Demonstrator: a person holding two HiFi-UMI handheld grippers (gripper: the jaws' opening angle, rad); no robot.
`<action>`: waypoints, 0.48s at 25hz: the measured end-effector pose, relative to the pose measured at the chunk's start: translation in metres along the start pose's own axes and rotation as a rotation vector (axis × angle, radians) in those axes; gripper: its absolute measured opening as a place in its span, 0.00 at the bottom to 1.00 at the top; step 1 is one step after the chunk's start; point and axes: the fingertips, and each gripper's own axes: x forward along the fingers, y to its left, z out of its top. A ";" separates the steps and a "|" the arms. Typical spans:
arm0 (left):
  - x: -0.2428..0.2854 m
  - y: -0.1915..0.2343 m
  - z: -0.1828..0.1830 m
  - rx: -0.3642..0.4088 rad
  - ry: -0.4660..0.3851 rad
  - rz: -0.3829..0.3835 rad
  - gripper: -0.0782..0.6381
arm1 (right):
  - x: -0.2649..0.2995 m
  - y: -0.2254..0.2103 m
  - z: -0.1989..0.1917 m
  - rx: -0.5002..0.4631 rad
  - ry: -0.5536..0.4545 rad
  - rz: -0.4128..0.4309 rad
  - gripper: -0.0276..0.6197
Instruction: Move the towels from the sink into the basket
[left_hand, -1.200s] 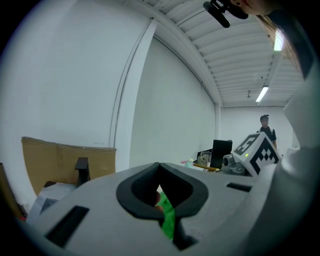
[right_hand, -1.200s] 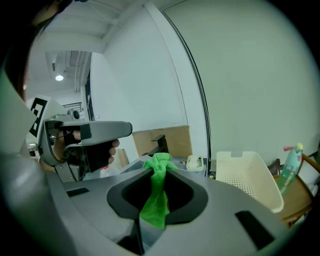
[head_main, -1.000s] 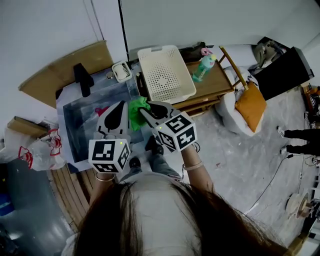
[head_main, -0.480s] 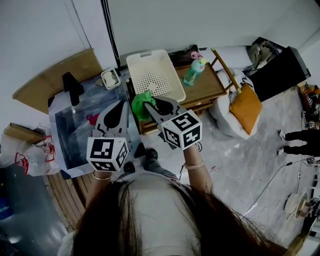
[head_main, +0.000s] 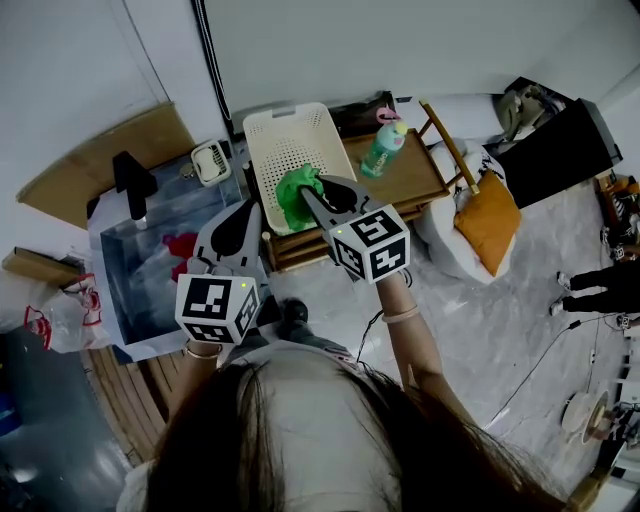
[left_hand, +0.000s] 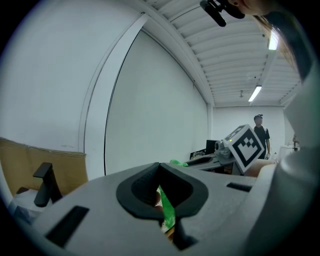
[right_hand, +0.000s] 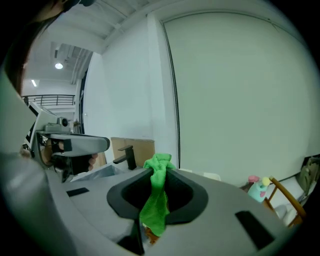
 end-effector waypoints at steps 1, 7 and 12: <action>0.002 -0.001 -0.001 -0.002 0.001 0.002 0.11 | 0.003 -0.006 -0.002 -0.006 0.006 -0.004 0.17; 0.014 -0.003 -0.004 -0.005 0.012 0.010 0.11 | 0.022 -0.035 -0.016 -0.073 0.055 -0.018 0.17; 0.019 -0.002 -0.008 -0.009 0.019 0.022 0.11 | 0.043 -0.057 -0.038 -0.153 0.126 -0.033 0.17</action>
